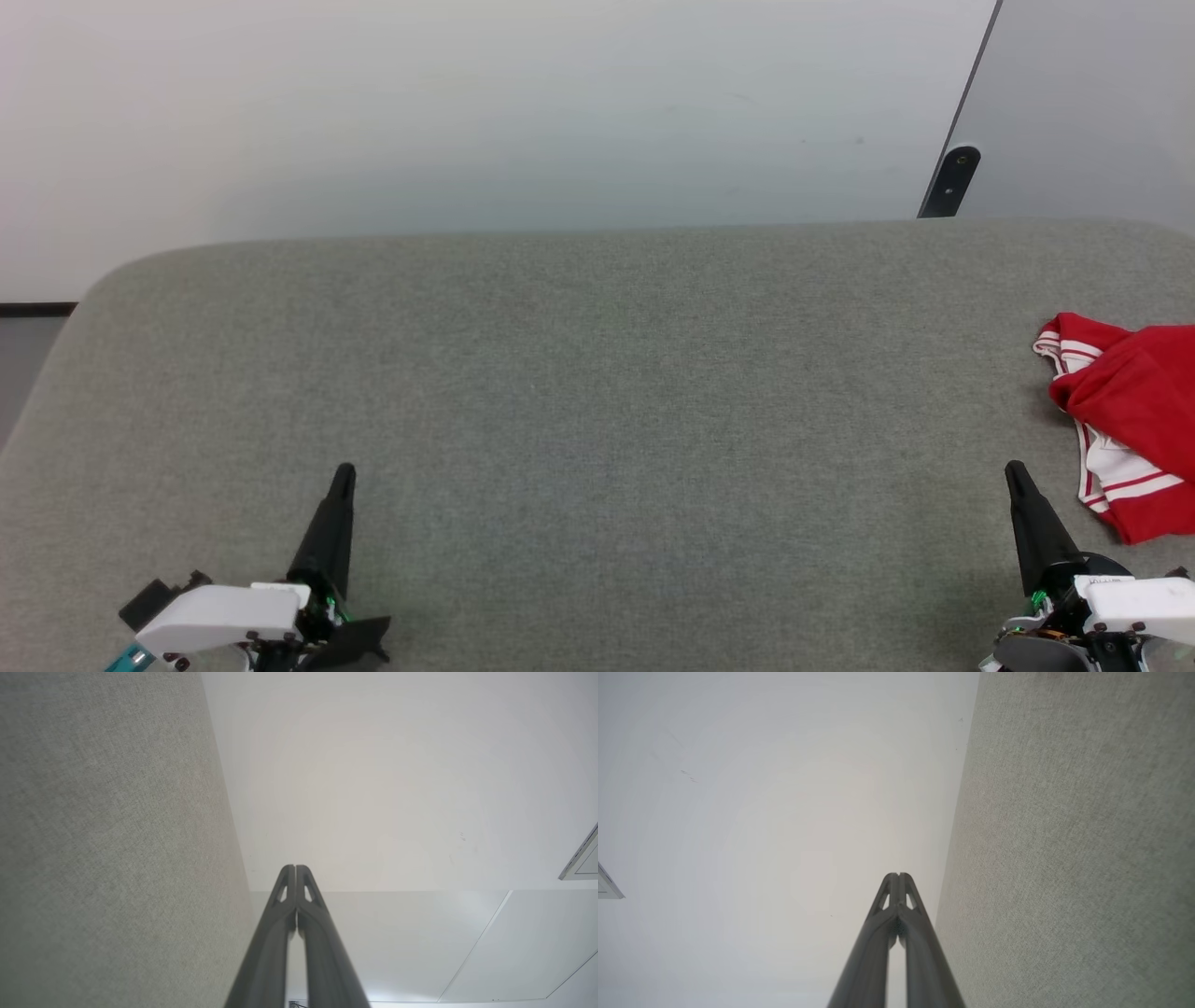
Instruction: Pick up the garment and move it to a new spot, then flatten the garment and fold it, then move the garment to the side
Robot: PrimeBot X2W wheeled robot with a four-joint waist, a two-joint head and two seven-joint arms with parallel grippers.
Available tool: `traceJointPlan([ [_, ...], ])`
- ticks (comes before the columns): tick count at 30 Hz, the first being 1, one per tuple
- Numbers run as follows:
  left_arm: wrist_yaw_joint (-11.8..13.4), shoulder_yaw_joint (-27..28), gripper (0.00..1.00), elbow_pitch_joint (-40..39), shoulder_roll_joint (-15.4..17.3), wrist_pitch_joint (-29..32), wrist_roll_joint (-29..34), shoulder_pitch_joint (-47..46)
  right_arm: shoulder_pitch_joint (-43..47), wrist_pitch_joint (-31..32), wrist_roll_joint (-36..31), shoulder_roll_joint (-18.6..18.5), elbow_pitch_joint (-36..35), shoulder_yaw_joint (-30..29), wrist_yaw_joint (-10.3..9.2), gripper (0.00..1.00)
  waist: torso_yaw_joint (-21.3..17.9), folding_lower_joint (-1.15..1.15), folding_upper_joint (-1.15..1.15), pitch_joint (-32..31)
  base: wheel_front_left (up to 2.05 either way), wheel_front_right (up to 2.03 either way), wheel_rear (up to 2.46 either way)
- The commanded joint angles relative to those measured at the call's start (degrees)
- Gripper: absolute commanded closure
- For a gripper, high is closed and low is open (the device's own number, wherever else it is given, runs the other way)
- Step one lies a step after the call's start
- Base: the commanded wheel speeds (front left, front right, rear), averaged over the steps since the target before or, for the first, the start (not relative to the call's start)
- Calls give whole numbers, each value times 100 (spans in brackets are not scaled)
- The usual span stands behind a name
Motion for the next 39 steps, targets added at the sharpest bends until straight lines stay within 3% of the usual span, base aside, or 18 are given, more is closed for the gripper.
traceJointPlan([
  [1,-36,14,100,4,-8,13,-38,-57,-74,-9,24,12,1,-3,-8,100,0,0,0,0,0,0,0],
  [39,-36,12,100,3,-8,11,-39,-57,-74,-10,25,12,1,-2,-8,100,0,0,0,0,0,0,0],
])
